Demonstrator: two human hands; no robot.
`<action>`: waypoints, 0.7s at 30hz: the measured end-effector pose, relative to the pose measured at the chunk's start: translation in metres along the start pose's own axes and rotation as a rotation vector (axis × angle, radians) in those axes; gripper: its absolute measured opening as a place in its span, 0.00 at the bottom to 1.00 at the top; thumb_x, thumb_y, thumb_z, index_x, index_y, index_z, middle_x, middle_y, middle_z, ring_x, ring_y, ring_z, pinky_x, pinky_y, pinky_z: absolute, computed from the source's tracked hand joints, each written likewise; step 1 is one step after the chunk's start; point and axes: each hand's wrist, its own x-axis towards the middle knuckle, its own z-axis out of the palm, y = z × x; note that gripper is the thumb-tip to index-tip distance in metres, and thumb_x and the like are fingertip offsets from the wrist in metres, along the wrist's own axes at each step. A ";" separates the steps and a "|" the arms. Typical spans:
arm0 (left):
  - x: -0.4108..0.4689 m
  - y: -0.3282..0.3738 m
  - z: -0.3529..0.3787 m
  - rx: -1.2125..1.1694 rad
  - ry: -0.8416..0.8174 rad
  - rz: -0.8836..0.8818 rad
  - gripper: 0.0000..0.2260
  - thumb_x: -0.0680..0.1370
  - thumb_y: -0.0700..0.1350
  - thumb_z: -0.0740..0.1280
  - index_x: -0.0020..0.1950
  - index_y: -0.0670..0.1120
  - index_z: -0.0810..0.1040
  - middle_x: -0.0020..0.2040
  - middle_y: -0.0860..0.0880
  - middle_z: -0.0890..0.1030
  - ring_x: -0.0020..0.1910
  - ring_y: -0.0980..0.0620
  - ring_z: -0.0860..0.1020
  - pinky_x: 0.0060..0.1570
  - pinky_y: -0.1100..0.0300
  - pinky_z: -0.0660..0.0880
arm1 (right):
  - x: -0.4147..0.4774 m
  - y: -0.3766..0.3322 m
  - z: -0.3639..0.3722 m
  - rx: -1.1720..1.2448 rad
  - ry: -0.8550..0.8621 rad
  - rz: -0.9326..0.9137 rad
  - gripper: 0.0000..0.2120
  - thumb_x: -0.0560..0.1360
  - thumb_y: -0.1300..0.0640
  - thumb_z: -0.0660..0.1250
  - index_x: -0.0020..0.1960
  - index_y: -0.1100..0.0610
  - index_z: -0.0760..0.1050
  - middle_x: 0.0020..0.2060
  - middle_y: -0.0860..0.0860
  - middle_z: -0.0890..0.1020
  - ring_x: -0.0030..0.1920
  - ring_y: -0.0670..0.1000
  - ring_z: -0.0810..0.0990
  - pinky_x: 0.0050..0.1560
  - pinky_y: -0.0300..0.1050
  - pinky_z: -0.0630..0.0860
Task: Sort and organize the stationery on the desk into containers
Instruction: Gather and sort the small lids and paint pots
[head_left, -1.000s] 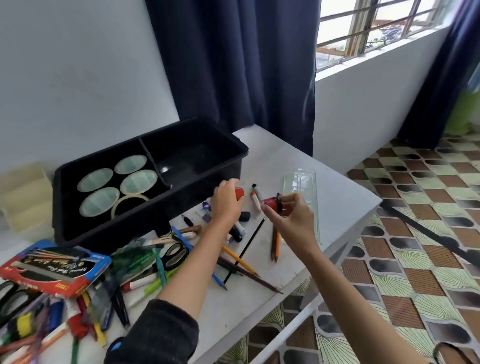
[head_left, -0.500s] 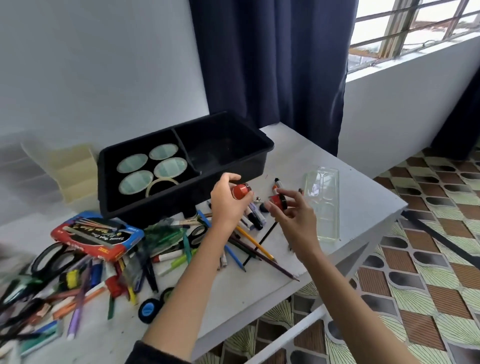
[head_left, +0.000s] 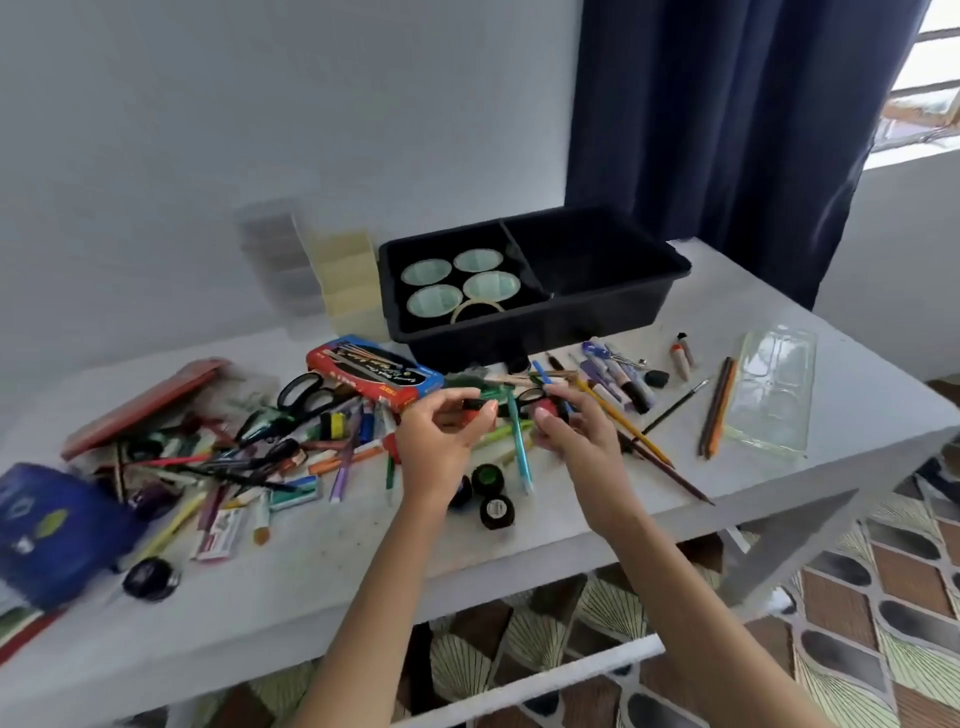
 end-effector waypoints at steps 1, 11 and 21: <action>-0.005 -0.003 -0.010 -0.007 0.021 -0.011 0.08 0.70 0.43 0.75 0.47 0.44 0.81 0.38 0.54 0.82 0.36 0.63 0.81 0.37 0.72 0.74 | -0.004 0.002 0.008 0.010 -0.013 0.012 0.11 0.76 0.59 0.66 0.58 0.51 0.76 0.52 0.61 0.77 0.47 0.53 0.79 0.53 0.47 0.78; -0.035 -0.047 -0.097 -0.031 0.158 -0.115 0.09 0.70 0.42 0.75 0.49 0.44 0.83 0.45 0.49 0.84 0.43 0.54 0.82 0.41 0.64 0.79 | -0.037 0.020 0.076 -0.286 -0.144 -0.185 0.13 0.75 0.62 0.68 0.57 0.53 0.75 0.47 0.48 0.80 0.45 0.42 0.79 0.44 0.31 0.75; -0.056 -0.067 -0.107 -0.075 0.065 -0.140 0.12 0.68 0.38 0.76 0.50 0.42 0.81 0.48 0.49 0.83 0.45 0.57 0.82 0.44 0.65 0.78 | -0.043 0.055 0.090 -0.766 -0.196 -0.530 0.17 0.68 0.68 0.72 0.54 0.58 0.78 0.47 0.51 0.79 0.50 0.47 0.73 0.51 0.31 0.66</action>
